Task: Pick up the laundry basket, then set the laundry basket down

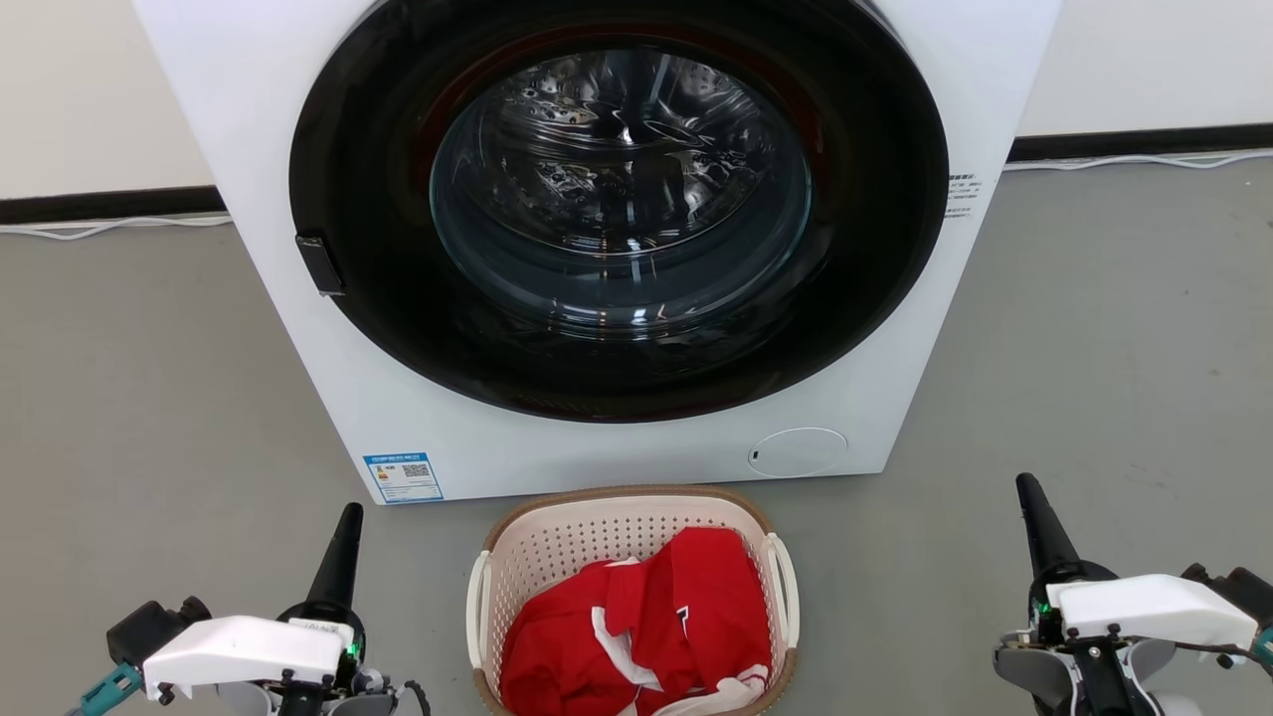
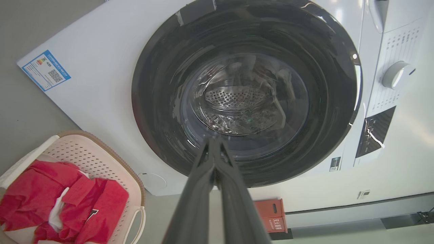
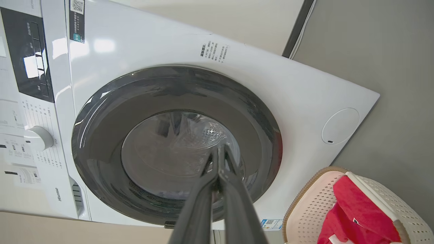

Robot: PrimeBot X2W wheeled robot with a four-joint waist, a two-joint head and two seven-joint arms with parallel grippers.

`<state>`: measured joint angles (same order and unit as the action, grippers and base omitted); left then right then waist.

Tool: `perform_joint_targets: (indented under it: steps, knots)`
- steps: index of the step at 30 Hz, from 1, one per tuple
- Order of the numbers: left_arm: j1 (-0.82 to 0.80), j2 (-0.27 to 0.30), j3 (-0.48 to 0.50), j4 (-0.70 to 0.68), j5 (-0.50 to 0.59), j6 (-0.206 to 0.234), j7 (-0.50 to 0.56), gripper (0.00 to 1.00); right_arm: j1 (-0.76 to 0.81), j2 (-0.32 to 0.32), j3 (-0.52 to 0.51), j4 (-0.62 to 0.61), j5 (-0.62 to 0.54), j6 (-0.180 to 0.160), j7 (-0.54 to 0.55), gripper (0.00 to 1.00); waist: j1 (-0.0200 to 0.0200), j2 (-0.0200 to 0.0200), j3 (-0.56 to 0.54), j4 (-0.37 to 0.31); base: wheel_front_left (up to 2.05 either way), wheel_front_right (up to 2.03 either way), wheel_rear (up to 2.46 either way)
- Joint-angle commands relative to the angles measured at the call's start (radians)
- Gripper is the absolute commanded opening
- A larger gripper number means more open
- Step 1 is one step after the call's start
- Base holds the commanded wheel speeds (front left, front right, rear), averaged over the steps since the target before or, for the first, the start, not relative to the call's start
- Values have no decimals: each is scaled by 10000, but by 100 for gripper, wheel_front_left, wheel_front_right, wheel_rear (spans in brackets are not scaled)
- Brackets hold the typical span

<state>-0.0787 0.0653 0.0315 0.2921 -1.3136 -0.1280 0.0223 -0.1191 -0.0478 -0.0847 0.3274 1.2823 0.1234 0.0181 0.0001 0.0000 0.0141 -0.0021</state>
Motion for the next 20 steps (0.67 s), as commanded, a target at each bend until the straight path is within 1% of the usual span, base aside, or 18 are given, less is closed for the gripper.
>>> perform_joint_targets:
  steps: [1, 20]
  knots:
    - [-299, 54, 319, -327, -351, -21, 90, 0, -86, -25, 110, -398, 365, 57, 152, 0, 0, 0, -8, 2, 0, 0, 0]
    - [-295, -75, 647, -422, -2040, -25, 623, 0, 43, -24, -149, -677, 2251, 67, 670, 0, 0, 0, -75, 14, 0, 0, 0]
